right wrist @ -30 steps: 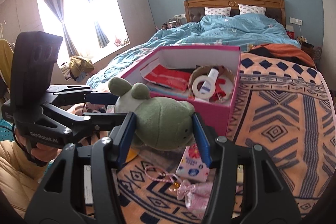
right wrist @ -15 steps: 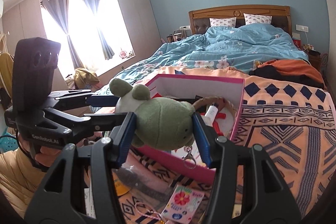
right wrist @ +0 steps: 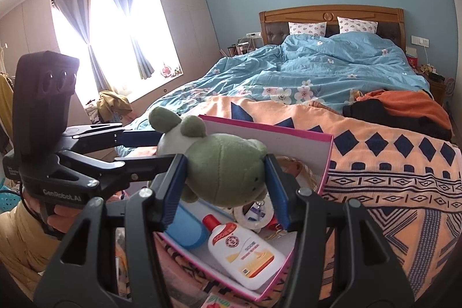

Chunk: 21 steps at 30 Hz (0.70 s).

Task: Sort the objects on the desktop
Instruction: 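Lift the green plush toy with the left tool and carry it over the pink box, then lower the plush toy into the pink box and open the left tool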

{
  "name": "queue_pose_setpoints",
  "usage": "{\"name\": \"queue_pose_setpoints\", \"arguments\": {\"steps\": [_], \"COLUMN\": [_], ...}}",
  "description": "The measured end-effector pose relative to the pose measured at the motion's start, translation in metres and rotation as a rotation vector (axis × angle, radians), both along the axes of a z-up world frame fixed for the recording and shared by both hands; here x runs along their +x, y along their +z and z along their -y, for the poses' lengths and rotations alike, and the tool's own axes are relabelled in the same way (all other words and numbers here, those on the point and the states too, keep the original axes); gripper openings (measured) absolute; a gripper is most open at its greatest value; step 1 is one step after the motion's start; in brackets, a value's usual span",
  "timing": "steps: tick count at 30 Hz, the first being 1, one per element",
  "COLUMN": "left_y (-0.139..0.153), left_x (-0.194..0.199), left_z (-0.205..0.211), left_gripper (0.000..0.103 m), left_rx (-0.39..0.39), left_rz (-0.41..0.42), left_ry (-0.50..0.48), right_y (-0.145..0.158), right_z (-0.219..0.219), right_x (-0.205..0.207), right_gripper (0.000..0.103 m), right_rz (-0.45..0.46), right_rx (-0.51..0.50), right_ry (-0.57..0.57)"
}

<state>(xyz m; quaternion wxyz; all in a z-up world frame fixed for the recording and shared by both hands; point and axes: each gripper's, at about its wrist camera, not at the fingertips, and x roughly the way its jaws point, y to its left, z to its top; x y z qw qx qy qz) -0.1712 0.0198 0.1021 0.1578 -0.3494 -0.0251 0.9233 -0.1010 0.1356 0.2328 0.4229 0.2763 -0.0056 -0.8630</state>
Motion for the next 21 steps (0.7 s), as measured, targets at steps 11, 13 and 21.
{"name": "queue_pose_setpoints", "arguments": {"steps": [11, 13, 21], "left_y": [-0.024, -0.026, -0.043], "left_x": [-0.04, -0.045, -0.068], "left_z": [-0.004, -0.005, -0.001], "left_gripper": [0.059, 0.056, 0.056], "left_rx": [-0.036, -0.031, -0.01], "left_rz": [0.064, 0.073, 0.128], "left_ry": [0.003, 0.006, 0.018], "right_y": [-0.025, -0.028, -0.043], "right_z": [0.011, 0.013, 0.021], "right_x": [-0.044, -0.05, -0.073], "right_gripper": [0.056, 0.056, 0.056], "right_rz": [0.062, 0.071, 0.116], "right_rx": [0.049, 0.06, 0.087], "right_ry": [-0.019, -0.021, -0.04]}}
